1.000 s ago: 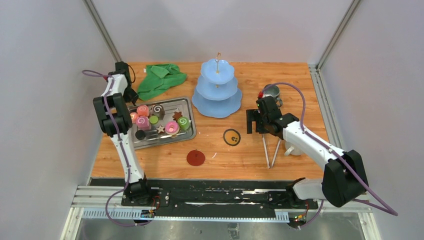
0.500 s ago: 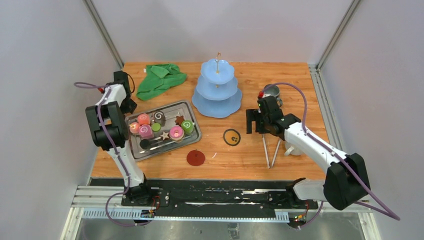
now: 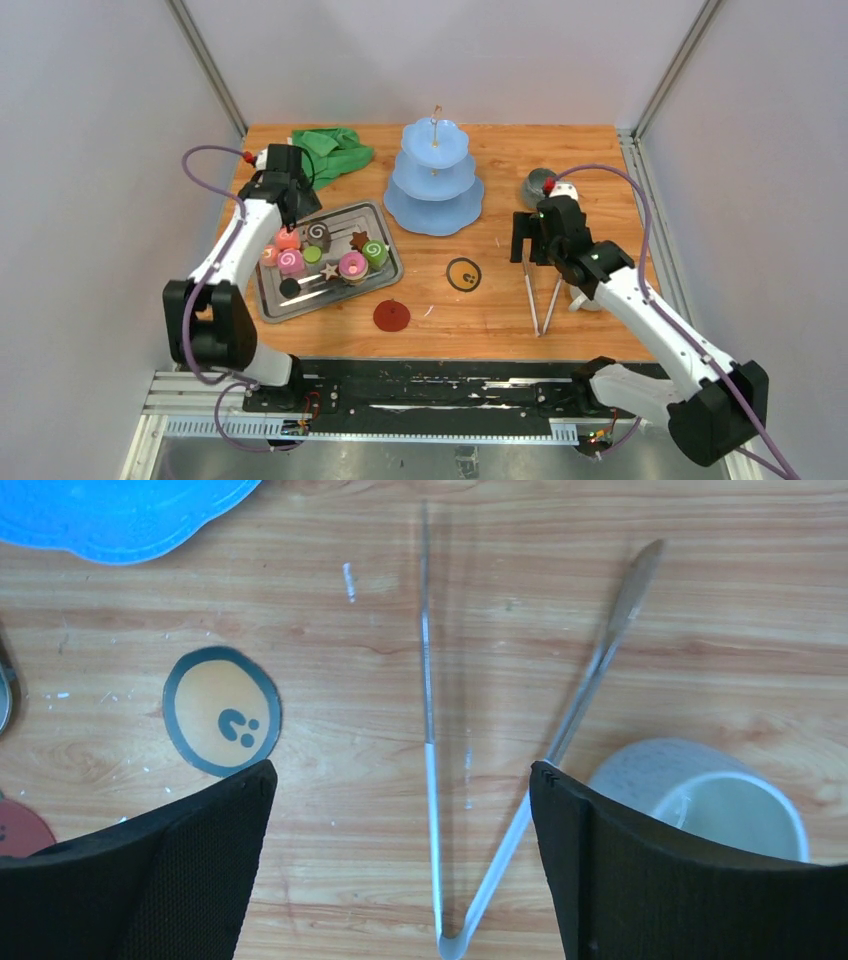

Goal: Serve the afternoon tea

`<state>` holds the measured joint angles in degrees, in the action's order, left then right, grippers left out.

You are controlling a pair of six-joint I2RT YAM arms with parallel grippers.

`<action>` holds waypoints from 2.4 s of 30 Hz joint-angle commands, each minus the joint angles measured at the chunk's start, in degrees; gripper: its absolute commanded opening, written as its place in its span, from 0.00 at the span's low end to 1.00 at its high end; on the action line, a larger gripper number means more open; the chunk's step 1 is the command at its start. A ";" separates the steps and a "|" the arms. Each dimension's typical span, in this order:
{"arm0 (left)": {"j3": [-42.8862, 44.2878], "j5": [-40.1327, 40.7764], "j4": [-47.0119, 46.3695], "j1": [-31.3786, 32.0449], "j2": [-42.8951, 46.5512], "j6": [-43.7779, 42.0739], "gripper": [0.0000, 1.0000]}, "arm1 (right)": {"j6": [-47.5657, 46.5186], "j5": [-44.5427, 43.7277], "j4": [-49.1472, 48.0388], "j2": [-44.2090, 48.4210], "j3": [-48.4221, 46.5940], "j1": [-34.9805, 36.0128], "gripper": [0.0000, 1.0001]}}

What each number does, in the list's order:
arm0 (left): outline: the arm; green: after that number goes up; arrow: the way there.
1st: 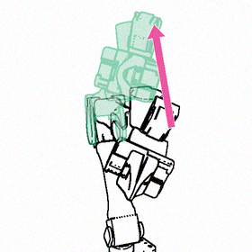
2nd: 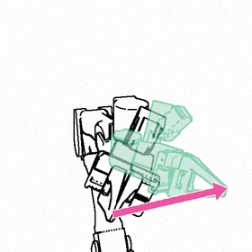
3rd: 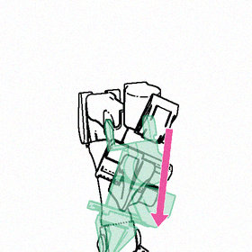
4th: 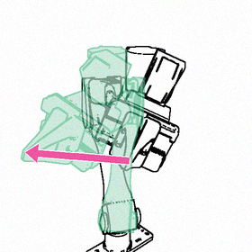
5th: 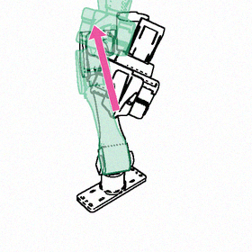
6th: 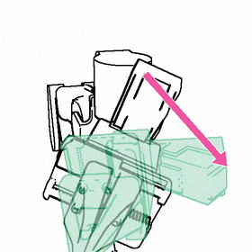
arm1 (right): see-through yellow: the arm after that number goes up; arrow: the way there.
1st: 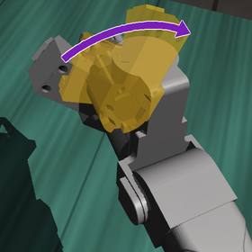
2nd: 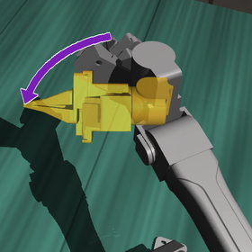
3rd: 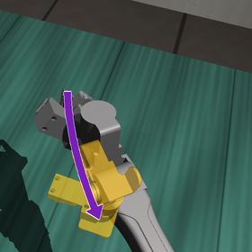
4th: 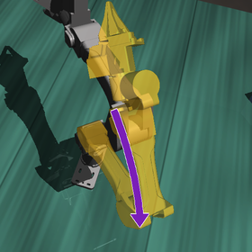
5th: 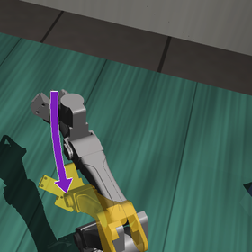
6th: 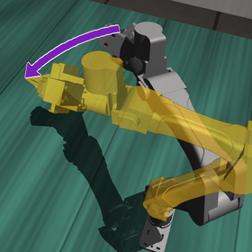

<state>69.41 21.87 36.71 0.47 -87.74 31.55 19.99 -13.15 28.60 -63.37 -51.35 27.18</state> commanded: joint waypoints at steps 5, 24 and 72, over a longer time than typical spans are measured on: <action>-7.45 -4.14 -2.42 10.00 18.85 -6.01 0.83 | 5.25 -7.91 4.62 6.82 5.42 -1.74 0.96; -16.17 -14.94 -7.42 19.72 31.13 -7.45 0.89 | 13.53 0.09 2.07 -3.54 11.62 -3.93 0.94; -15.35 -16.24 -9.65 19.83 27.83 -8.35 0.93 | 7.10 -0.78 -13.90 -18.72 14.07 -6.14 0.93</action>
<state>53.34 6.00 28.36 19.75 -59.88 23.77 28.40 -11.97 16.75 -79.50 -37.98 21.87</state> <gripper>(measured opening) 0.925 0.960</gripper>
